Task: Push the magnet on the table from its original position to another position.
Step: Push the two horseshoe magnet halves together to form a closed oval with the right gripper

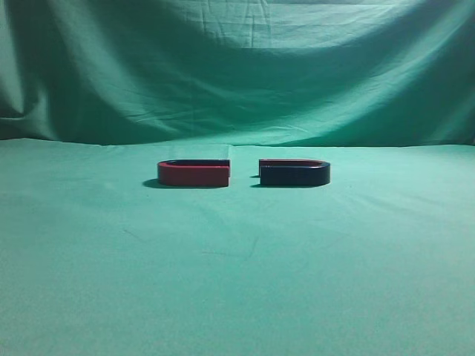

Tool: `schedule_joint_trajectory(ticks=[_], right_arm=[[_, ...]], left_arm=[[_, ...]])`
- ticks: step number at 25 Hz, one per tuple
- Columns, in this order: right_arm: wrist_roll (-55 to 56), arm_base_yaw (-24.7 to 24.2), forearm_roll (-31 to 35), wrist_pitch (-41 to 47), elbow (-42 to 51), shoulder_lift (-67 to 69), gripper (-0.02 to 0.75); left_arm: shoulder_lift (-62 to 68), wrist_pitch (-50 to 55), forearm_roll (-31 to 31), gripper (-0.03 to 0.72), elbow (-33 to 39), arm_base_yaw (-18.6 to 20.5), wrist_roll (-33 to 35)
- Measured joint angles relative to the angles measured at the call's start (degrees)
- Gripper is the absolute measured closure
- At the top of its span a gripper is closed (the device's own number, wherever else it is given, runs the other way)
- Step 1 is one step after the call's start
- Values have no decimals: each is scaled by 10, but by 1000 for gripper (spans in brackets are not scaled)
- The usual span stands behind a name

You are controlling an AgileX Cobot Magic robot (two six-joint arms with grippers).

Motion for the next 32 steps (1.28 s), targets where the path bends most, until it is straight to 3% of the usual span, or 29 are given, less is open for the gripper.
schedule_joint_trajectory(ticks=[22,25,29,32], right_arm=[[-9,0,-5,-10,0,0,738],[11,0,14,-89,1,0,738],[27,0,31,-268,1,0,738],[29,0,32,-272,-10,1,738]], left_arm=[[0,0,0,316,0,0,0],[0,0,0,316,0,0,0],[0,0,0,316,0,0,0],[0,0,0,316,0,0,0]])
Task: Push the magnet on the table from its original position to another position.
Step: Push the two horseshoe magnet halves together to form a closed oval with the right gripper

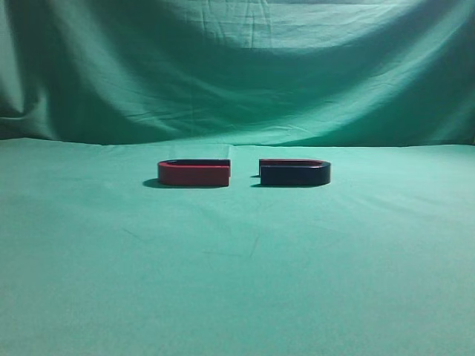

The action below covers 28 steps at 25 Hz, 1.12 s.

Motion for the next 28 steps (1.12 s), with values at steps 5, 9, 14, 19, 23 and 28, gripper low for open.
schedule_joint_trajectory(ticks=[5,9,14,19,23,28], right_arm=[[0,0,-1,98,-100,105,738],[0,0,4,240,-208,243,738],[-1,0,11,369,-322,407,738],[-13,0,56,409,-371,524,738],[-77,1,117,432,-413,611,738],[-112,60,142,457,-493,736,738]], left_arm=[[0,0,0,316,0,0,0],[0,0,0,316,0,0,0],[0,0,0,316,0,0,0],[0,0,0,316,0,0,0],[0,0,0,316,0,0,0],[0,0,0,316,0,0,0]])
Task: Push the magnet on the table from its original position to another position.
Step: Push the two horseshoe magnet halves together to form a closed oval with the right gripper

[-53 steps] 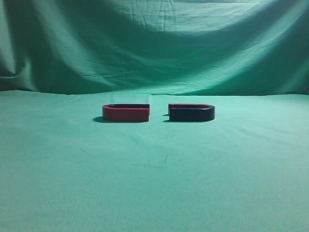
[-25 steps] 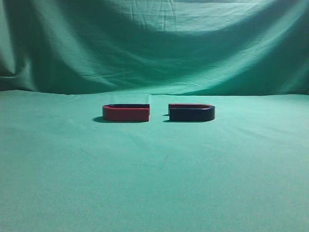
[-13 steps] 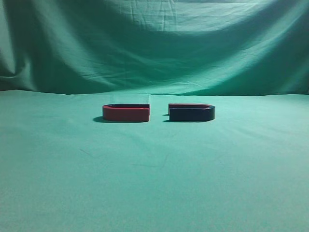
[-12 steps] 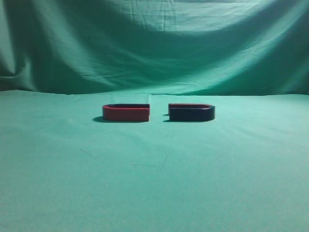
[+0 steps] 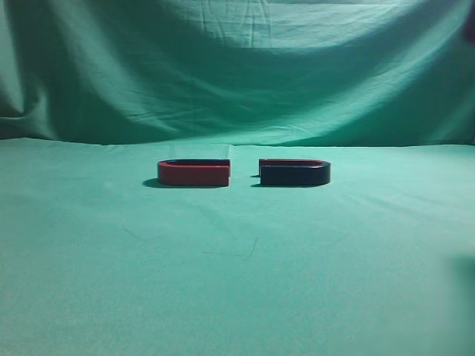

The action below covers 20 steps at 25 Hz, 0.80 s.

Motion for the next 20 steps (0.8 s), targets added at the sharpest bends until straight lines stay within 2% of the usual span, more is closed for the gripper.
schedule_joint_trajectory(ticks=[4,10,20], right_arm=[[28,31,-10,18,-81,107,738],[47,36,-23,72,-216,273,738],[77,45,-64,112,-366,436,738]], left_arm=[[0,0,0,316,0,0,0],[0,0,0,316,0,0,0],[0,0,0,316,0,0,0]])
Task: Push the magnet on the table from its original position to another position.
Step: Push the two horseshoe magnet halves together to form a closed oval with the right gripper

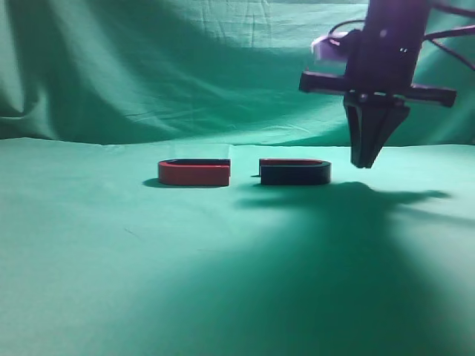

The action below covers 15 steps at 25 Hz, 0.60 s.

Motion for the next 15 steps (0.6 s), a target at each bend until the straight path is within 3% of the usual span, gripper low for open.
schedule_joint_trajectory(ticks=[15], right_arm=[[5,6,10,7,-58,50,738]], left_arm=[[0,0,0,316,0,0,0]])
